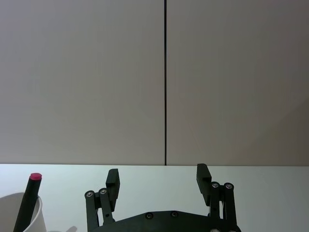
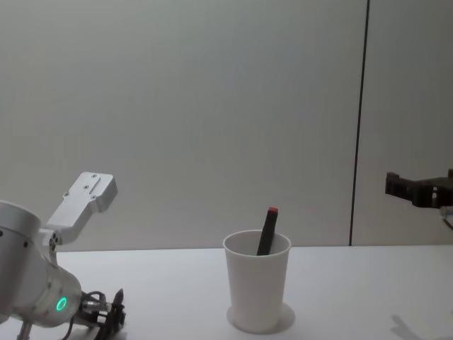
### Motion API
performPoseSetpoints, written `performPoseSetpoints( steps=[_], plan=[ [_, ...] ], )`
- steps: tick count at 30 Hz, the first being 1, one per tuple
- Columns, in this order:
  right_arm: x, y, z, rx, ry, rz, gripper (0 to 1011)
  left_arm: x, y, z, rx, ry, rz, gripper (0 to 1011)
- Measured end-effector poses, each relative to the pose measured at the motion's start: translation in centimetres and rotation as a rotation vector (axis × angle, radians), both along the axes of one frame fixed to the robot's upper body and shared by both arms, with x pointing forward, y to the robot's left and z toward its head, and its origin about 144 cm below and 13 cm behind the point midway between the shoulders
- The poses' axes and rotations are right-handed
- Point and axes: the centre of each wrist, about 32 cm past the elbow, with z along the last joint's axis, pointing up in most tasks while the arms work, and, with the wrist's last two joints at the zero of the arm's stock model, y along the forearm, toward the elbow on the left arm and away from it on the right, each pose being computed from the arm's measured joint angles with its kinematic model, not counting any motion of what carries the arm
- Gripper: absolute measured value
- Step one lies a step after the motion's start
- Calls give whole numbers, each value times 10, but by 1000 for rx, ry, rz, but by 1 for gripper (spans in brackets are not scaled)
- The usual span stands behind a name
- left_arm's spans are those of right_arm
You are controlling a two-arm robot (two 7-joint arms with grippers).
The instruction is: Place the pen into the pen holder.
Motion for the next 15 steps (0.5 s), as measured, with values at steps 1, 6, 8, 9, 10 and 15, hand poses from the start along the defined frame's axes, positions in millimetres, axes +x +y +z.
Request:
performPoseSetpoints(
  steps=[1, 6, 8, 9, 10, 15],
  plan=[
    [0, 0, 0, 0, 0, 0, 1001, -1, -1, 0, 2, -2, 4, 375],
    [0, 0, 0, 0, 0, 0, 1001, -5, -4, -2, 4, -6, 14, 341],
    [0, 0, 0, 0, 0, 0, 1001, -6, -5, -2, 5, -9, 17, 291],
    [0, 0, 0, 0, 0, 0, 1001, -7, -6, -2, 5, -12, 18, 279],
    [0, 0, 0, 0, 0, 0, 1001, -8, -6, -2, 5, -14, 18, 279],
    [0, 0, 0, 0, 0, 0, 1001, -11, -10, -3, 7, -26, 22, 201]
  ],
)
